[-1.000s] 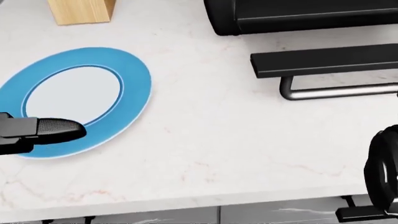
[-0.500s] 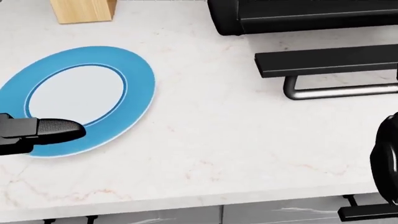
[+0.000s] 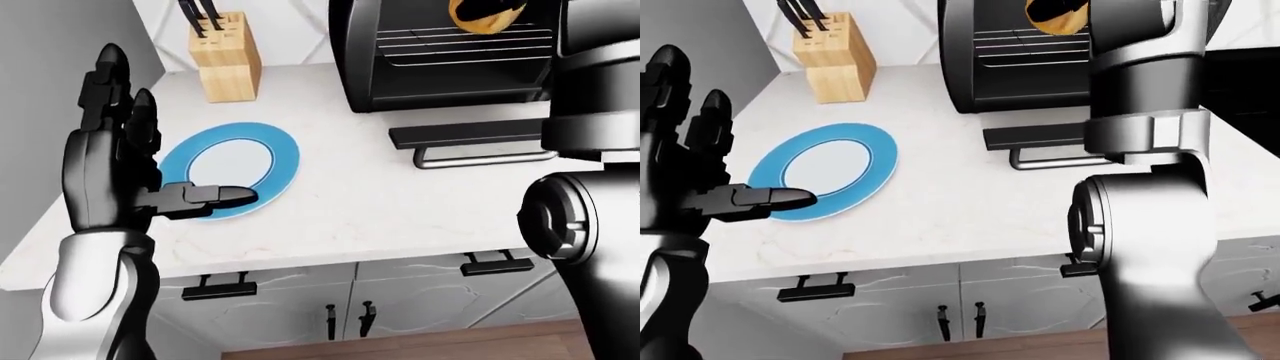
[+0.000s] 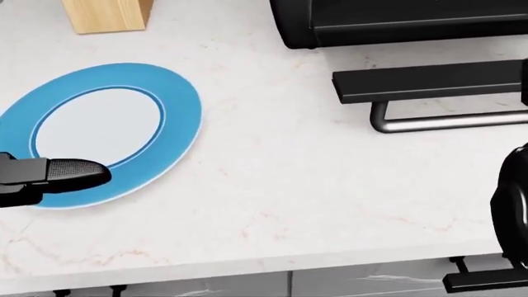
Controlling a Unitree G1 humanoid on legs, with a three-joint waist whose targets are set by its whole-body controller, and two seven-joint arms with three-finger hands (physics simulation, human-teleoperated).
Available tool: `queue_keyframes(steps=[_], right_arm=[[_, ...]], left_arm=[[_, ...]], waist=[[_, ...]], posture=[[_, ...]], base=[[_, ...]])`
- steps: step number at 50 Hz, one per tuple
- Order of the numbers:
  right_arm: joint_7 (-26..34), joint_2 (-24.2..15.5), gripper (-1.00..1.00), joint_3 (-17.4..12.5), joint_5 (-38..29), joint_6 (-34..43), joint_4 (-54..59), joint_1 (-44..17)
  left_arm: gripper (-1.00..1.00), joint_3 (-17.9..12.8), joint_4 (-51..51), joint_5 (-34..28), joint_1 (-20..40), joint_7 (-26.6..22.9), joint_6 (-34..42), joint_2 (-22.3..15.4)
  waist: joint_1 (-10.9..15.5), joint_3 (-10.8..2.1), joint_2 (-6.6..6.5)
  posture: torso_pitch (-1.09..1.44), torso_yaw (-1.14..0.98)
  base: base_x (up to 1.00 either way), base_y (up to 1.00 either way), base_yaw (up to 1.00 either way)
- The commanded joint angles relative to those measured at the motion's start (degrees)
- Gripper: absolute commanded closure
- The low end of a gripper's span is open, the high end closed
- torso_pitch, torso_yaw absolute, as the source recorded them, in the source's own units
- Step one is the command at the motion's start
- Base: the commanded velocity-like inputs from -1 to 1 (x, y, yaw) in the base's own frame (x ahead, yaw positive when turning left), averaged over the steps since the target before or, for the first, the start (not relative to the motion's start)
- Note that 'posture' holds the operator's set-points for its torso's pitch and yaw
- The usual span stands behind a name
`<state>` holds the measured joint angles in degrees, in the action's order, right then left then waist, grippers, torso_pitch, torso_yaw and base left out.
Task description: Place the bread on the rack of the toaster oven.
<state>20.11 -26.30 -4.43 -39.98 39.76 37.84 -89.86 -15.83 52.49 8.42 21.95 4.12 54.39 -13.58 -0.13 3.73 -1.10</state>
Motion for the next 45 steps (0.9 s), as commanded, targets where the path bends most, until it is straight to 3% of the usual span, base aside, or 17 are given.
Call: queue_keyframes(steps=[1,9,17,28,40,41,45], right_arm=[[-2.79,-0.14,1.0,-0.47,-1.24,0.79,-1.02,-2.71],[-9.78,1.34,1.0,-2.04,1.83,7.97,1.02,-5.0],[-14.77,0.75,1.0,-2.05,6.06,7.71,2.97,-6.3],[-24.51,1.3,1.0,-3.41,14.25,4.1,7.46,-5.73],[-25.57,0.81,1.0,-2.1,16.26,3.58,8.53,-5.89],[-30.96,1.69,1.0,-4.21,17.99,-1.7,12.06,-5.43],[-33.31,1.08,1.0,-3.48,20.09,-4.17,15.38,-6.2]], left_arm=[[-1.0,-0.41,1.41,-0.19,1.02,0.18,-1.7,-0.54],[-1.0,-0.48,1.29,-0.01,1.21,0.38,-1.76,-0.5],[-1.0,-0.39,1.03,0.15,1.23,0.51,-2.07,-0.56],[-1.0,-0.72,1.72,0.61,1.95,0.59,-0.79,-1.11],[-1.0,-0.76,1.69,0.76,1.97,0.74,-0.81,-1.09],[-1.0,-0.94,1.39,0.63,1.37,0.74,-1.48,-0.93],[-1.0,-0.85,1.29,0.49,0.99,0.72,-1.85,-0.92]], waist=[[-0.02,-1.62,0.11],[0.2,-1.68,0.06],[0.23,-1.6,0.01],[0.29,-1.67,0.15],[0.38,-1.72,0.19],[0.38,-1.71,0.2],[0.32,-1.87,0.2]], posture=[[0.0,0.0],[0.0,0.0],[0.0,0.0],[0.0,0.0],[0.0,0.0],[0.0,0.0],[0.0,0.0]], base=[[0.0,0.0,0.0],[0.0,0.0,0.0],[0.0,0.0,0.0],[0.0,0.0,0.0],[0.0,0.0,0.0],[0.0,0.0,0.0],[0.0,0.0,0.0]])
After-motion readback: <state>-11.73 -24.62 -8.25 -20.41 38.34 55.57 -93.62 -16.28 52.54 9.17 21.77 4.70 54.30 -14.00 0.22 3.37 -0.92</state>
